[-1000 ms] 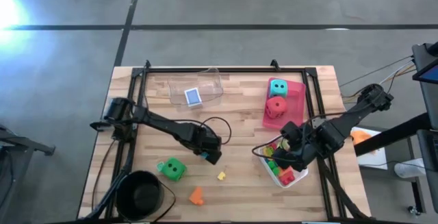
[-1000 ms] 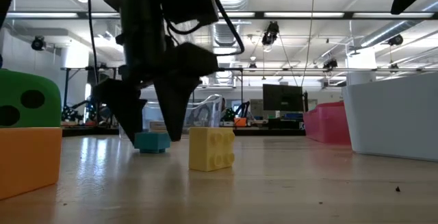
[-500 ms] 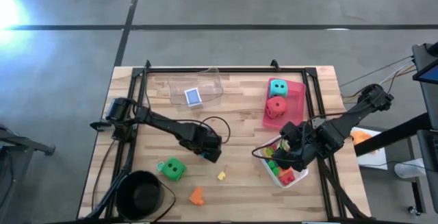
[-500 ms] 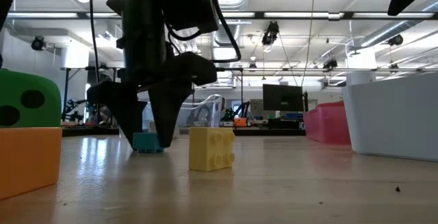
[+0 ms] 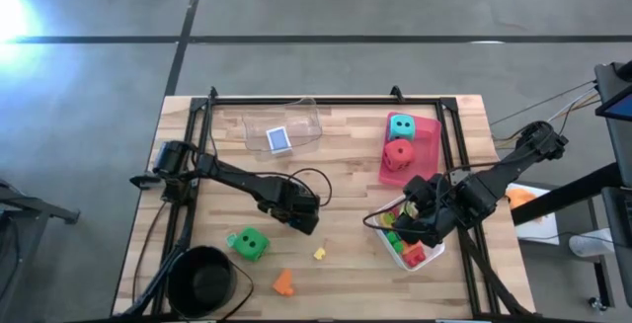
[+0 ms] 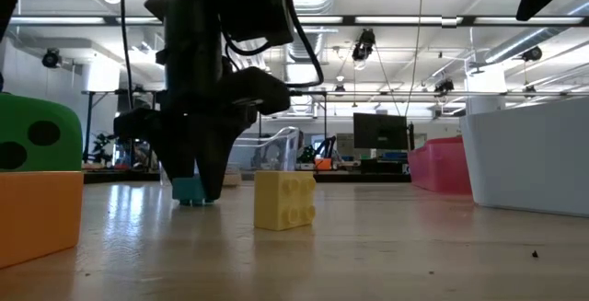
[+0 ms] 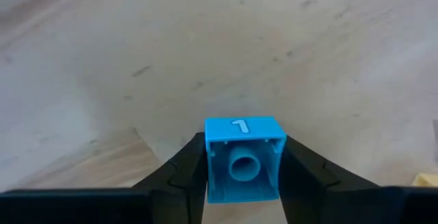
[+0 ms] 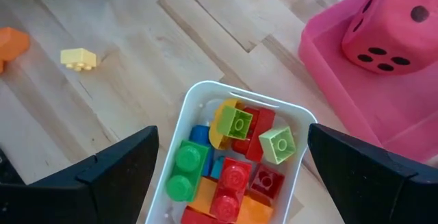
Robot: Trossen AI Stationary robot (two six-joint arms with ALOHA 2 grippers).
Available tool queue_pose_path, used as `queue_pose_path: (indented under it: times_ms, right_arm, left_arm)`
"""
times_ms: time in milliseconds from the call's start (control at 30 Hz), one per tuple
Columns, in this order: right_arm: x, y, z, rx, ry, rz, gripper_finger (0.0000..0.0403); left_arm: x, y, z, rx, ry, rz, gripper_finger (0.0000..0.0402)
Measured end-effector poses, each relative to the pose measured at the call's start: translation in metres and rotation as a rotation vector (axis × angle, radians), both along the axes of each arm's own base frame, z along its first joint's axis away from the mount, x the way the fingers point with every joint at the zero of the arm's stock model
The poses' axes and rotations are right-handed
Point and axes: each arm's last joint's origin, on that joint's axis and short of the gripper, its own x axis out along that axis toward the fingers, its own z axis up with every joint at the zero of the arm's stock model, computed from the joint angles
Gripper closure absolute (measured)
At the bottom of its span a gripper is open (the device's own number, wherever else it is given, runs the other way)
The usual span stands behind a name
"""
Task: Pick & Place Toys
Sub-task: Put the blue game piece into the white bin
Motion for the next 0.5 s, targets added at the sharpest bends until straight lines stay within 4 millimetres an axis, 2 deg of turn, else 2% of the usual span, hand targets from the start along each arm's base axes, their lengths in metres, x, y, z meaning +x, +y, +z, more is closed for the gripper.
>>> queue_pose_path:
  times_ms: [133,200,367,500]
  right_arm:
    - [0.000,0.000,0.000,-0.008,-0.010,-0.002,0.0033]
    - [0.001,0.000,0.001,-0.015,-0.022,0.005,0.0033]
    - [0.010,0.006,0.012,-0.008,-0.117,0.119,0.0033]
    - [0.023,0.013,0.029,-0.061,-0.289,0.225,0.0033]
  left_arm:
    - [0.002,-0.002,0.006,-0.056,-0.057,-0.047,0.0267]
    - [0.003,-0.004,0.018,-0.074,-0.119,-0.065,0.0267]
    - [0.004,-0.002,0.070,-0.076,-0.388,-0.085,0.0267]
    - [-0.001,-0.001,0.117,-0.071,-0.640,-0.101,0.0267]
